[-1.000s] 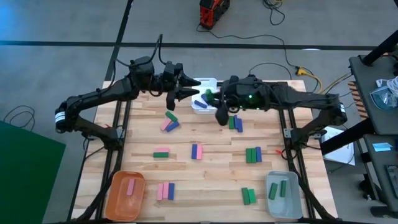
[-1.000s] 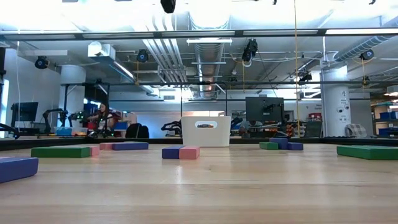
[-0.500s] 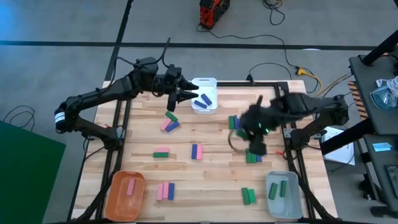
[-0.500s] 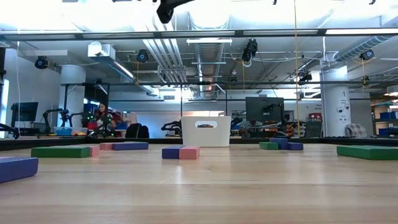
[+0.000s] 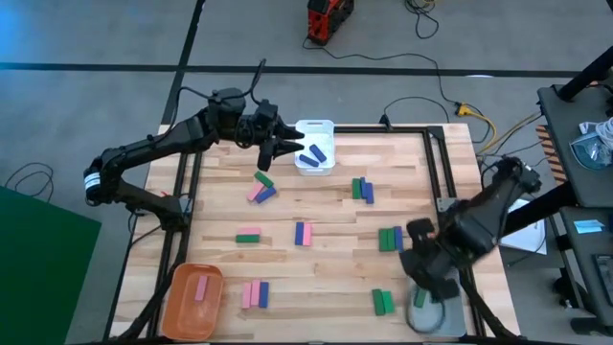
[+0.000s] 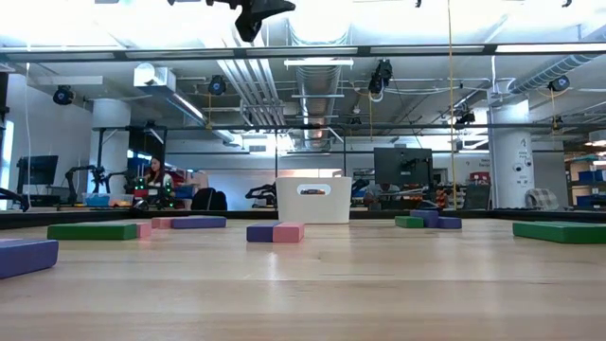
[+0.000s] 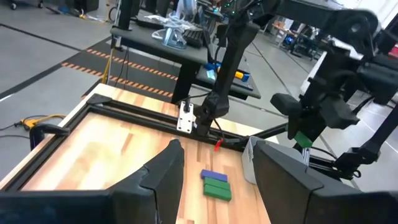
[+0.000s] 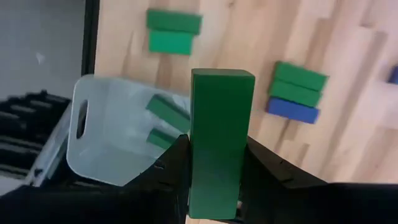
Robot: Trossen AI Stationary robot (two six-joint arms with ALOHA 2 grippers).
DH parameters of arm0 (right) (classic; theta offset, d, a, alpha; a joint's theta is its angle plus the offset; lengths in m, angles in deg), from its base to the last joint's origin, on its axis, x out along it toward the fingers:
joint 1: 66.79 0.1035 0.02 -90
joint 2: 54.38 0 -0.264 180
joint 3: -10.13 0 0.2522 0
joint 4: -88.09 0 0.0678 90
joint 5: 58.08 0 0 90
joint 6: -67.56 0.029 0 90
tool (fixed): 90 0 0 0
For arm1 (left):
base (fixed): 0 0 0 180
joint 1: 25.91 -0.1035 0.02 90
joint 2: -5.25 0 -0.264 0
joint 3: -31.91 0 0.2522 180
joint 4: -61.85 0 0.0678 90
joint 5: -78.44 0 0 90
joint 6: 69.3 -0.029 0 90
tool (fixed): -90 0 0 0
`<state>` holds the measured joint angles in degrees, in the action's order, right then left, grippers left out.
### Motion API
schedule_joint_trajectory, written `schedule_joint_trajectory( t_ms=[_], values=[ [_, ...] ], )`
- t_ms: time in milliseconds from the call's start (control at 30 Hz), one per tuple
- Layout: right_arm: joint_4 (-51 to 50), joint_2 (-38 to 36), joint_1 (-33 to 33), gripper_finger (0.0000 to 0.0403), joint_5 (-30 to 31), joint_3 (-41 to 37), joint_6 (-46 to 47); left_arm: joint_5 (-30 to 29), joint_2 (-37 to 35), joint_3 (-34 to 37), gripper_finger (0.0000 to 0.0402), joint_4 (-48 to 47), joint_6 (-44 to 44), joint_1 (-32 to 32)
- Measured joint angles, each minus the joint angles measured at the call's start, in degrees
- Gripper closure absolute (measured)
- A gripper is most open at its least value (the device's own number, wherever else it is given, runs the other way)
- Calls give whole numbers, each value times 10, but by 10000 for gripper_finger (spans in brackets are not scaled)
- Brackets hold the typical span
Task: Sort blocks
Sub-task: Put the green block into the gray bin, then put the blue block into the white bin
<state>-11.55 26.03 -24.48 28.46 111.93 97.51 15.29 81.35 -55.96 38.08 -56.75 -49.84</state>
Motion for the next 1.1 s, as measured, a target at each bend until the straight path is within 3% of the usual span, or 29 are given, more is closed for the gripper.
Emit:
schedule_joint_trajectory(
  t_ms=[433,800,967,1100],
  values=[
    [243,-73,96,306,4,-259,138,0,0,0,232,-17,3,0],
    [283,-78,112,303,3,-336,146,0,0,0,232,-34,5,0],
    [284,-79,112,230,4,-340,154,0,0,0,232,-36,5,0],
    [283,-79,112,205,4,-340,163,0,0,0,232,-36,4,0]
  ],
)
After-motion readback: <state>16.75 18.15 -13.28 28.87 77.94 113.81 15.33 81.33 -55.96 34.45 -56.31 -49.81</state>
